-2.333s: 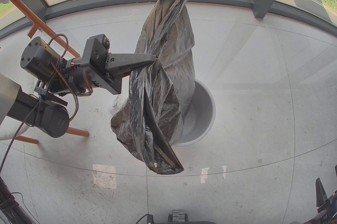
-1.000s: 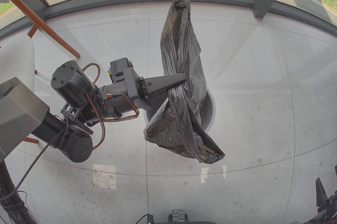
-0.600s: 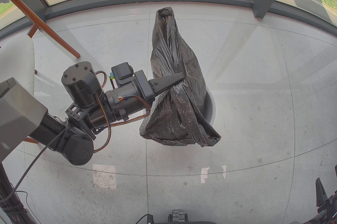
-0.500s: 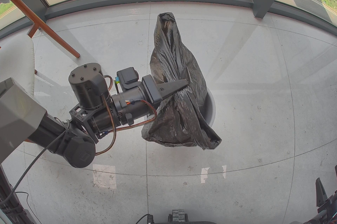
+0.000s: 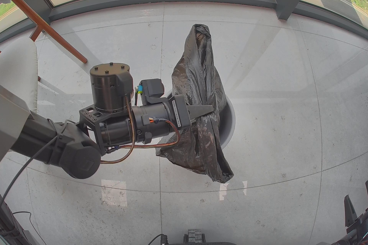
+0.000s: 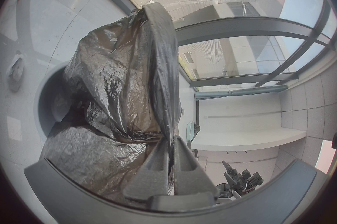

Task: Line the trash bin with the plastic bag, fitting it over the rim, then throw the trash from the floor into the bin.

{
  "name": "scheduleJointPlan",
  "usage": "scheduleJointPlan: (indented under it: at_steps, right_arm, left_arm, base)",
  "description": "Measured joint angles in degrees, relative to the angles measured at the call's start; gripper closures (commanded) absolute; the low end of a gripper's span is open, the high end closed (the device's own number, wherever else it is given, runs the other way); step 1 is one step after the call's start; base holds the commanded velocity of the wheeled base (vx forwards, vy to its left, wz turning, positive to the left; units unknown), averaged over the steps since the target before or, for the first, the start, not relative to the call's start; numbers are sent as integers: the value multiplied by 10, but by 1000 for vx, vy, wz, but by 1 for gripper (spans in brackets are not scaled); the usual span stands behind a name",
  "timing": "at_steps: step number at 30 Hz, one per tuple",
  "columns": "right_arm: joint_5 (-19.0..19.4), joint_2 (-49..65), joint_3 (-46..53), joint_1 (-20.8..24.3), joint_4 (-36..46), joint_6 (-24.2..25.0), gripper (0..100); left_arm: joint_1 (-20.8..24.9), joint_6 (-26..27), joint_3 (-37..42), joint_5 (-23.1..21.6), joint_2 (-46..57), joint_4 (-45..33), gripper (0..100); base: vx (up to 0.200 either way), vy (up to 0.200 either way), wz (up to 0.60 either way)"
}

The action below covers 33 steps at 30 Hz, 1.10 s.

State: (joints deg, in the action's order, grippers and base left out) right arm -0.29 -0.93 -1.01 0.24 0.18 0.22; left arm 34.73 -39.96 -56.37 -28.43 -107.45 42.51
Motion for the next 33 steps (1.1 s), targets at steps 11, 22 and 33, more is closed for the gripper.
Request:
scheduleJointPlan:
  at_steps: [11, 22, 33]
  right_arm:
    - [0, 0, 0, 0, -1, 4, 0]
    - [-1, 0, 0, -1, 0, -5, 0]
    - [0, -52, -62, 35, -40, 29, 0]
  left_arm:
    - [5, 3, -58, 3, 31, -138, 100]
    - [15, 13, -73, 25, 38, -142, 100]
    - [39, 74, -50, 48, 51, -192, 100]
  base:
    - [109, 0, 0]
    - [109, 0, 0]
    - [0, 0, 0]
